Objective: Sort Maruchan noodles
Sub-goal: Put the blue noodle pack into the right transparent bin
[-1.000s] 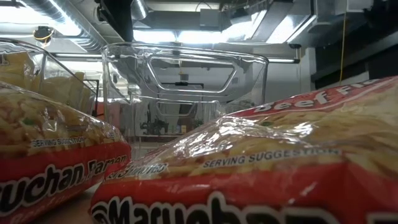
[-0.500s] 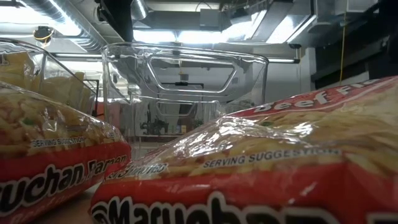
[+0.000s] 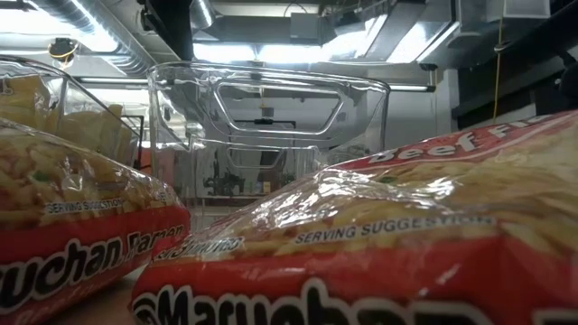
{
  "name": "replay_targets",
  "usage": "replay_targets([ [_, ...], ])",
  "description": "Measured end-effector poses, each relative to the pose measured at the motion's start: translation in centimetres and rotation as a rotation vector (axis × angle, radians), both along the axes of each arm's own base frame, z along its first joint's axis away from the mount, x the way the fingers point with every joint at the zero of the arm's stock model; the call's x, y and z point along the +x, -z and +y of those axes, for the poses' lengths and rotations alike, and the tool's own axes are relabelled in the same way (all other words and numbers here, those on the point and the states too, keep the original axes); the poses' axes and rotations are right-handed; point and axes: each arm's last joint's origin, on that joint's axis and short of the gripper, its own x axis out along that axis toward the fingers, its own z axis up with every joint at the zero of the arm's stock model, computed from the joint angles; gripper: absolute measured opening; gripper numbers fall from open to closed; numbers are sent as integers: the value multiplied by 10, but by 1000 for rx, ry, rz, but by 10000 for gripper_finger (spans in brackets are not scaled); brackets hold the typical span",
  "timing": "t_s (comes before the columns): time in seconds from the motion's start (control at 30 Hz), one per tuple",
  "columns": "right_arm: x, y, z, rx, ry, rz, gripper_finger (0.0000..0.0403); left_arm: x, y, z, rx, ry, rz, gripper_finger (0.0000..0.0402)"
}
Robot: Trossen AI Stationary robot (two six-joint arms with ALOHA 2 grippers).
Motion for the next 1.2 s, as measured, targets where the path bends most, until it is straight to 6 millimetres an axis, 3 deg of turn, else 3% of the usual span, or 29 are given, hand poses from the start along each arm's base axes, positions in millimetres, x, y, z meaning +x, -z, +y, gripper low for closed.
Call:
replay_targets([
  [0.07,0,0,0,-2,-9,1,12,0,0,0,0,0,0,69],
  [0.2,1,-4,2,2,-58,14,4,0,0,0,0,0,0,69],
  [0.3,5,-20,6,0,-103,16,2,0,0,0,0,0,0,69],
  [0.7,11,-137,9,-121,-213,17,0,0,0,0,1,-1,-1,69],
  [0.83,9,-166,4,-189,-264,-28,0,0,0,0,1,-1,-1,69],
  [1.0,13,-178,-14,-403,-376,-160,0,1,0,0,3,-2,-6,69],
  [1.2,33,-169,-46,-586,-587,-4,0,1,0,0,4,-2,-10,69],
])
